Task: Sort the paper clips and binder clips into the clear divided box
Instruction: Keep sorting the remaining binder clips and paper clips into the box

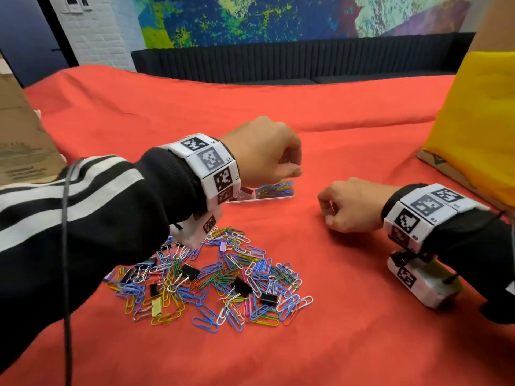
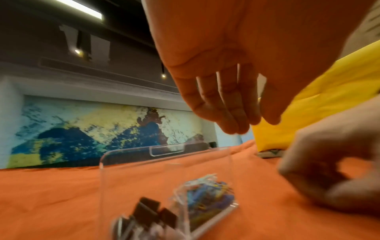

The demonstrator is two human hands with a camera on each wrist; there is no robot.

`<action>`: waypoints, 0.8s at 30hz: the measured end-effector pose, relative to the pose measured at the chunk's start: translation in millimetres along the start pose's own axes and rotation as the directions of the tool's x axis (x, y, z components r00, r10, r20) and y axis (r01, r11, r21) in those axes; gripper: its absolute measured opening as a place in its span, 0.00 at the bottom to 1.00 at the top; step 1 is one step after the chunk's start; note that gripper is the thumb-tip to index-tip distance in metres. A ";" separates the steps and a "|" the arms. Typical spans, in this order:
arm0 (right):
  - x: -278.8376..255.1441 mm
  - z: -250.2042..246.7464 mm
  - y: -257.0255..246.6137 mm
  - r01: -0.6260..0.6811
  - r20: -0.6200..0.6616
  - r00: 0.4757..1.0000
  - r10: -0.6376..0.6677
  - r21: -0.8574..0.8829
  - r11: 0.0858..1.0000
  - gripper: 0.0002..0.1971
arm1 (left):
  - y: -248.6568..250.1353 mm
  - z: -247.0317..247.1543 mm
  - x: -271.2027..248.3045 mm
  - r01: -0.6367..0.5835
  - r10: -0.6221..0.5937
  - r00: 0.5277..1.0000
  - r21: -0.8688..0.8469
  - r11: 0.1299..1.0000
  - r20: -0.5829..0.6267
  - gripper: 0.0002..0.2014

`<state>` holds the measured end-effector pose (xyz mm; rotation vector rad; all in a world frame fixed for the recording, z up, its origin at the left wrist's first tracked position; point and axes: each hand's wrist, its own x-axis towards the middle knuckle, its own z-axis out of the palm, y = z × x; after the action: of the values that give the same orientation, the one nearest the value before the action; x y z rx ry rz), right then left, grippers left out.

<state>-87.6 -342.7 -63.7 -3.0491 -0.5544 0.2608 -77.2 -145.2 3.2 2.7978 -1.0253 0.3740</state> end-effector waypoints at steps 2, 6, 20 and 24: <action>0.5 0.4 -0.3 0.000 -0.013 1.000 0.000 -0.004 1.000 0.02 | 17.7 -0.8 -20.7 -0.039 0.042 0.981 -0.019 0.999 0.188 0.16; -1.5 0.2 -1.3 -0.014 -0.012 1.000 0.014 0.000 1.000 0.03 | 43.7 9.5 -54.1 -0.091 0.077 0.867 0.006 0.996 0.492 0.30; -2.0 -1.2 -4.1 -0.027 -0.021 0.999 0.028 0.013 1.000 0.02 | 32.1 30.3 -53.6 -0.020 0.122 0.845 -0.198 0.980 0.521 0.10; -1.9 -0.7 -3.2 -0.021 -0.024 0.999 0.021 0.018 1.000 0.02 | 17.7 24.8 -47.3 0.106 0.098 0.843 -0.342 0.934 0.529 0.05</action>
<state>-90.2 -340.4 -62.5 -3.0380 -0.5161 0.2276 -119.1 -134.8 -32.9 2.5987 -1.0440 -0.5945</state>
